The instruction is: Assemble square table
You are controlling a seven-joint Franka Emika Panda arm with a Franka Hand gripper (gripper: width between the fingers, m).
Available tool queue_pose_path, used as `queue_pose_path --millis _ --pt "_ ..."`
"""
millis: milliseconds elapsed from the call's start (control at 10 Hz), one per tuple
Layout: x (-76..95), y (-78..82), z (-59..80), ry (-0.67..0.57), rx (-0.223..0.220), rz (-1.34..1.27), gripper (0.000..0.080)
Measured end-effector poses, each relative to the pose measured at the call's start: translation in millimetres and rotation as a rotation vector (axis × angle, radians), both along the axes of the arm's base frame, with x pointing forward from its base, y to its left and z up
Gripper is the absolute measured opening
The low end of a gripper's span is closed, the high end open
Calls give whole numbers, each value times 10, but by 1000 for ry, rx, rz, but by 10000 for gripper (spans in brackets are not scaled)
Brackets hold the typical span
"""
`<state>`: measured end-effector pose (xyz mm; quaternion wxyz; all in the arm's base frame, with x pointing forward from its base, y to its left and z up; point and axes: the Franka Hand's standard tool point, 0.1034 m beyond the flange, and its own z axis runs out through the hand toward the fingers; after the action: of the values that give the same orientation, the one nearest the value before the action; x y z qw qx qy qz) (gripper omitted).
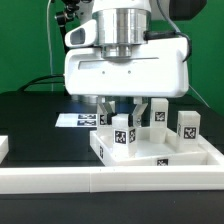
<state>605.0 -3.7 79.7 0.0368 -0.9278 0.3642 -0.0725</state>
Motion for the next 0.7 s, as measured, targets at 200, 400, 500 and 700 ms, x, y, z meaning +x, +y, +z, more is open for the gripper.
queue_pose_path --millis 200,400,500,700 --pt "0 5 2 0 35 -228 290" --pt "-5 8 6 3 64 -450 291" --pt "-7 19 9 3 79 -568 292" --pt "-10 28 7 4 97 -718 294"
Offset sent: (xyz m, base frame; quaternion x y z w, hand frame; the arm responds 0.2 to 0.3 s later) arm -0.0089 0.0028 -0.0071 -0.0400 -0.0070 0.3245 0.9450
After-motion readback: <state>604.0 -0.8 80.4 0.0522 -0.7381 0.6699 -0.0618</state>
